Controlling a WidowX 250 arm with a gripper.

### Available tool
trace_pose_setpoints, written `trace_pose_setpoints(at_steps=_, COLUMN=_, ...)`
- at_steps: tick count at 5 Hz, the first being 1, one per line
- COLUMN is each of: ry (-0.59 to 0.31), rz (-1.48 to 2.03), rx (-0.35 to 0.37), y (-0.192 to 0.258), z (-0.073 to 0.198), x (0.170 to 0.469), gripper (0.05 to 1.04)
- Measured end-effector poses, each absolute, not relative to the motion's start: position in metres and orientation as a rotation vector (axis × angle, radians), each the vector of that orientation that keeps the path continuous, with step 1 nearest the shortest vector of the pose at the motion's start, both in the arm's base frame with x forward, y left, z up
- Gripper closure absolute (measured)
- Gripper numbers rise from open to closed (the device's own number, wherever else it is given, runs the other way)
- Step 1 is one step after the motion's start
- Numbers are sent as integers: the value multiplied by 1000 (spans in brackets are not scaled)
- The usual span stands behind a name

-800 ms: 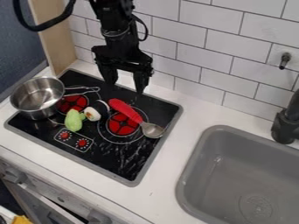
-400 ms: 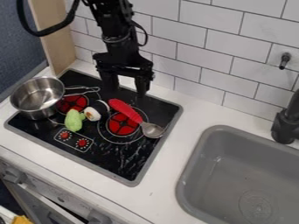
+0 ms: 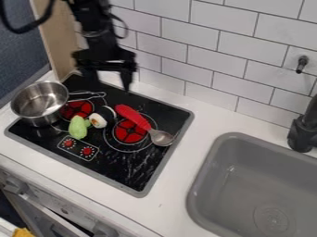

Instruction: Toma la olla de plata y la pone en la parte derecha de la estufa

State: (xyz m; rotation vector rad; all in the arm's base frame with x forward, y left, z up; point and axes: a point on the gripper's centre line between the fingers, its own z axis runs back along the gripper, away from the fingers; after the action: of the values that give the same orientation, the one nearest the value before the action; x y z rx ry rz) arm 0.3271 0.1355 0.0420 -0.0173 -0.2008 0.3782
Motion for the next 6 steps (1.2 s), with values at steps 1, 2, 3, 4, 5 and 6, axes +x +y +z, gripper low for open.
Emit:
trace_pose_setpoints(at_steps=1, ry=-185, rz=525, rx=59, y=165, z=40, x=325, gripper=83)
trace_pose_setpoints(at_steps=2, ry=-136, rz=718, rx=106, y=198, z=33, x=328, gripper=83)
trace_pose_setpoints(at_steps=3, ry=-70, rz=890, rx=136, y=219, z=22, x=334, gripper=83)
trace_pose_setpoints(at_steps=4, ry=-14, rz=958, rx=153, y=223, z=6, x=336, gripper=83)
trace_pose_setpoints(at_steps=5, ry=-14, rz=1005, rx=151, y=222, z=3, x=335, gripper=83)
trace_pose_setpoints(at_steps=6, ry=-3, rz=1021, rx=150, y=218, z=-9, x=326, gripper=139)
